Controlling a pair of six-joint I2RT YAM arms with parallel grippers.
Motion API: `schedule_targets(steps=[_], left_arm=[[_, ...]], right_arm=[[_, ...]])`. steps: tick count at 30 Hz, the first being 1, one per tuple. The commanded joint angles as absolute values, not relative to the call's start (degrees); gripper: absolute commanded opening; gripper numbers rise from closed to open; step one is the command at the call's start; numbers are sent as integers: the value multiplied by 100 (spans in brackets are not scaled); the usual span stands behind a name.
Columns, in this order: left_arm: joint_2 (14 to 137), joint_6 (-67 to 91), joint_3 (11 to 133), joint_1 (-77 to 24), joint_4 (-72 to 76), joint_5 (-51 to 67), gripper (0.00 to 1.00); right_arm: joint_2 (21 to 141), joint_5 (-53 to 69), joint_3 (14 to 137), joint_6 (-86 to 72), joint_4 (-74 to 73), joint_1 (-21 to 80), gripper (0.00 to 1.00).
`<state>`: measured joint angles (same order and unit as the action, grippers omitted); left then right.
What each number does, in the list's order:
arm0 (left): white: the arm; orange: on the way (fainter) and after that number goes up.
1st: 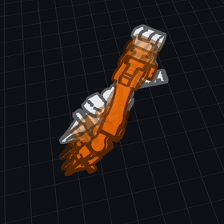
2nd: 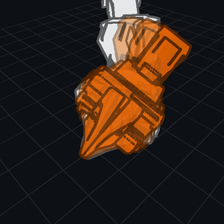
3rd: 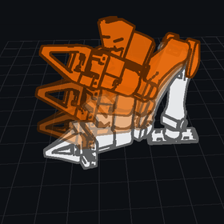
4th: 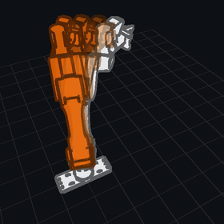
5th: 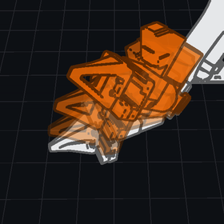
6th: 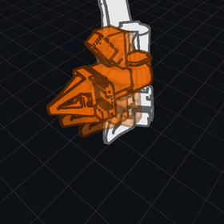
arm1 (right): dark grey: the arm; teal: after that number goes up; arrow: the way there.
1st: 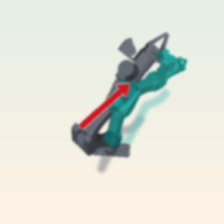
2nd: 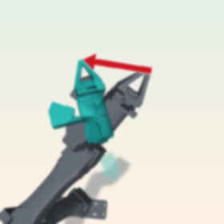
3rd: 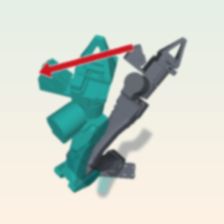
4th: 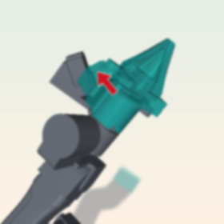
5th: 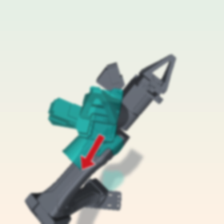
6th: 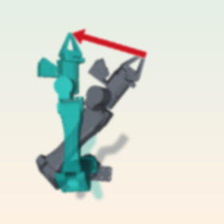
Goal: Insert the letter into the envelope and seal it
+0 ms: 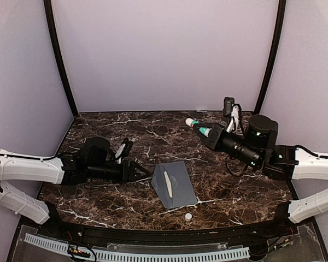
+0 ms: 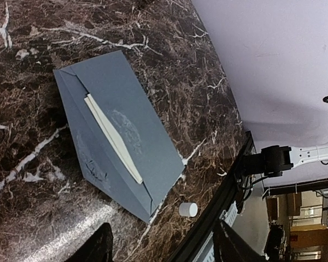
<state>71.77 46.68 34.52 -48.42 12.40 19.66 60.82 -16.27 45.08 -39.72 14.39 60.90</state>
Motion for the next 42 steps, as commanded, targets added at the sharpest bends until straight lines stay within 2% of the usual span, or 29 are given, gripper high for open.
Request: schedule_targets(steps=[1, 5, 11, 15, 24, 34, 40, 42], left_arm=[[7448, 5229, 3167, -4825, 1952, 1838, 57], [7859, 5612, 2855, -4823, 2741, 1586, 54], [8680, 5818, 3025, -4825, 3262, 1623, 53], [9265, 5991, 3214, -4819, 3623, 1856, 45], [9798, 6027, 3528, -4825, 3715, 1941, 41], [10188, 6103, 3726, -4825, 3674, 2055, 25], [10187, 6212, 3704, -4825, 3617, 2122, 22], [10193, 6225, 3686, -4825, 3610, 2162, 17]], right_arm=[[5884, -1777, 4306, -4134, 1287, 6060, 4], [5901, -1793, 4312, -4185, 1226, 6064, 4], [5885, -1918, 4386, -3905, 1024, 6044, 4], [5798, -1844, 4382, -3860, 976, 5986, 4], [5527, -1924, 4072, -4046, 1090, 5944, 4], [5523, -2017, 4150, -3996, 914, 5922, 3], [5512, -2054, 4149, -3997, 887, 5915, 3], [5518, -2072, 4141, -4002, 875, 5915, 3]])
